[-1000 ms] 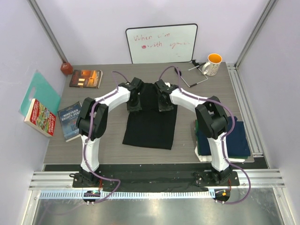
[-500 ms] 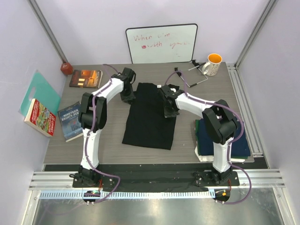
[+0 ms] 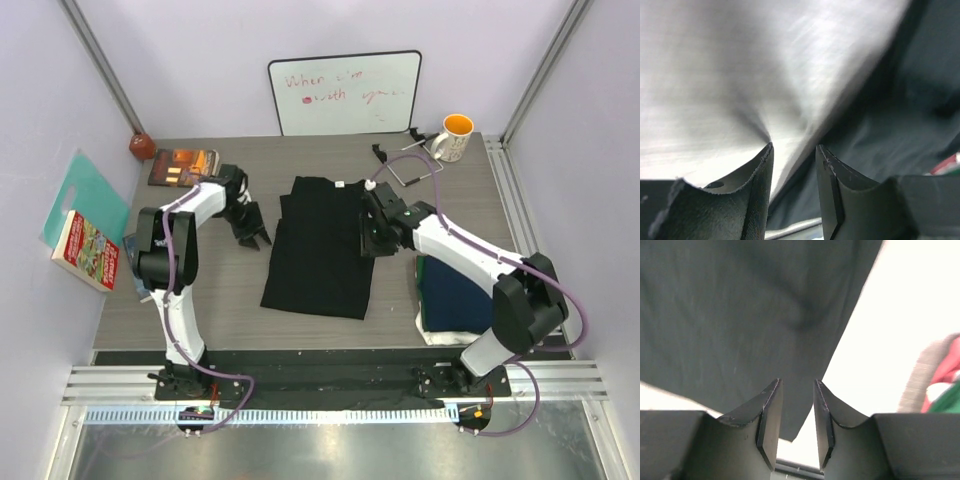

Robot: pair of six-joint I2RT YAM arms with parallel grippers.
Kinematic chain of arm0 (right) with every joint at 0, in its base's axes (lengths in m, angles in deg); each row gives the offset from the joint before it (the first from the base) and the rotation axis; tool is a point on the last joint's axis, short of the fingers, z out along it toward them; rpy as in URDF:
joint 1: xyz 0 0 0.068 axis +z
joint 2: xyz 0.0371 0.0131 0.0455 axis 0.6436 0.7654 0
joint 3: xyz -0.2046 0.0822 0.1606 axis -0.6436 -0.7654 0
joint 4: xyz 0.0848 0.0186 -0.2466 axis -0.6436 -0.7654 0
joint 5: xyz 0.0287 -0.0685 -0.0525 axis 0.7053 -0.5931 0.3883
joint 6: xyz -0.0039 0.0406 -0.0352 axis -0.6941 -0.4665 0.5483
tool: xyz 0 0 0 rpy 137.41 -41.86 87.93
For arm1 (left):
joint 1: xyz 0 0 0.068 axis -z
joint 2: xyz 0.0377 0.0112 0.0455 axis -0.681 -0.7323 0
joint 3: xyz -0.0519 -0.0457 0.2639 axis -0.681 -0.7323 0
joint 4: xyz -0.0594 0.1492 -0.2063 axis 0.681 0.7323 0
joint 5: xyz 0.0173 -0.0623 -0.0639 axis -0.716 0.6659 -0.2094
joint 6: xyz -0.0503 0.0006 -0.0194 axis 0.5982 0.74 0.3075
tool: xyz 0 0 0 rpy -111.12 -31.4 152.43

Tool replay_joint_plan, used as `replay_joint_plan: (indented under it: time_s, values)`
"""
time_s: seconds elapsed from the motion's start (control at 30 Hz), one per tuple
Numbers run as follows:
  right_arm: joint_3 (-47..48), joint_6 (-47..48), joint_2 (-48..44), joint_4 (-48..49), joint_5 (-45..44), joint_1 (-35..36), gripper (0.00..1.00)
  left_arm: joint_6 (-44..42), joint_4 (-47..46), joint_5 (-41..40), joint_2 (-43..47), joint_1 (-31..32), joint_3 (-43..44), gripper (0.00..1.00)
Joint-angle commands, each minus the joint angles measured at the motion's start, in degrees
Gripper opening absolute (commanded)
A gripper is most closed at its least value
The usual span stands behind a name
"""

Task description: Fold and stack the t-shirts

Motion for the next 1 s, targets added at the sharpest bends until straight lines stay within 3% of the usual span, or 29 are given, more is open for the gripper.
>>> replay_joint_plan:
  time_s: [0.0,0.3,0.97]
  values:
    - [-8.2,-1.5,-1.2,4.1,10.9,-0.7,0.37,-0.8,-6.0,12.6,4.8,-0.7,-8.4,0.40]
    - [-14.6,-2.4,-0.2,6.5,15.9,-0.7,0.39,-2.4,-8.9,19.8,5.6,-0.7,-16.4,0.43]
    - [-22.2,-2.4,3.5,12.9,19.7,-0.7,0.45,-5.5,0.4,7.5,7.4,-0.7,-17.6,0.44]
